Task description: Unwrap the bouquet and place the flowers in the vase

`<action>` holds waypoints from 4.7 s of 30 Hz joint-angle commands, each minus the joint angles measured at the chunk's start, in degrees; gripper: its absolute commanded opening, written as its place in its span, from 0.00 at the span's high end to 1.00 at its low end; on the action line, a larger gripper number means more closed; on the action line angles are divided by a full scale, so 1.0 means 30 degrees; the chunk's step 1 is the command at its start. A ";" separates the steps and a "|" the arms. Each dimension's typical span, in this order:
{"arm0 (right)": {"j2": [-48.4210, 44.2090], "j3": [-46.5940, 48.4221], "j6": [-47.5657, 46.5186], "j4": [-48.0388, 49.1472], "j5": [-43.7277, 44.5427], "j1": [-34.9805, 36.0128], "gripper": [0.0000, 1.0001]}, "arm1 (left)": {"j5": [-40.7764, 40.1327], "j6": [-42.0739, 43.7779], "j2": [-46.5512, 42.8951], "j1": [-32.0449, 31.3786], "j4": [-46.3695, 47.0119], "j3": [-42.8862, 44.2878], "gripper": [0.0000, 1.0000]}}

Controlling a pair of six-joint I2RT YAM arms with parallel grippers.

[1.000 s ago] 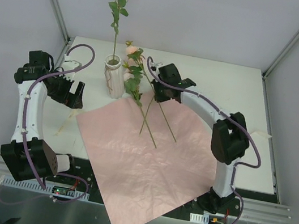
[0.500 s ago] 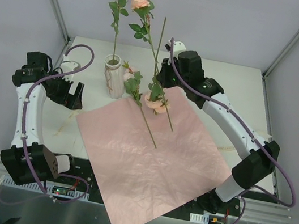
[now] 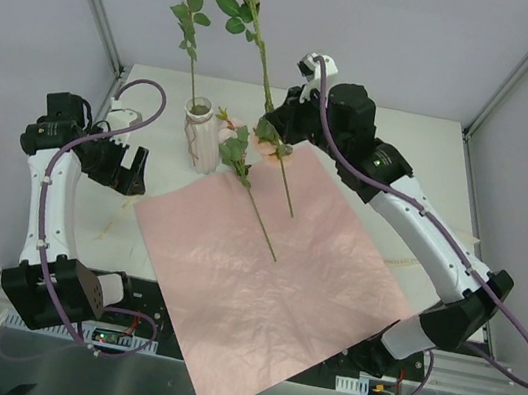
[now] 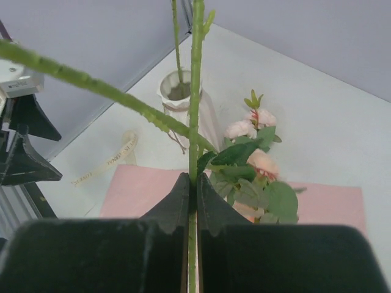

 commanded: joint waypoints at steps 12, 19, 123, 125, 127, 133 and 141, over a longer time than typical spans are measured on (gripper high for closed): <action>-0.3303 -1.0604 0.3834 -0.1951 0.5295 0.0026 0.99 | 0.0583 0.1067 -0.0769 0.0209 -0.0581 0.0174 0.01; -0.2832 -1.4271 0.5627 -0.1723 0.6758 -0.0006 0.99 | 0.0730 0.1097 -0.0447 0.0179 -0.0757 0.0409 0.01; 0.5952 0.6728 -0.3778 2.2769 -0.1586 0.1021 0.99 | 0.2048 0.1857 0.0578 0.1059 -0.1518 0.1668 0.01; 0.6978 0.7814 -0.3370 2.2944 -0.1587 0.0903 0.99 | 0.1874 0.2062 0.0666 0.1146 -0.1636 0.1756 0.01; 0.7825 0.8957 -0.3162 2.3003 -0.1324 0.0786 0.99 | 0.1814 0.2151 0.0783 0.1146 -0.1665 0.1786 0.01; 0.9789 1.1215 -0.2196 2.2974 -0.0826 0.0405 0.99 | 0.1784 0.2415 0.1340 0.1263 -0.1841 0.2078 0.01; 1.1375 1.1277 -0.1347 2.3354 -0.0269 0.0229 0.99 | 0.1814 0.2649 0.1984 0.1322 -0.2191 0.2840 0.01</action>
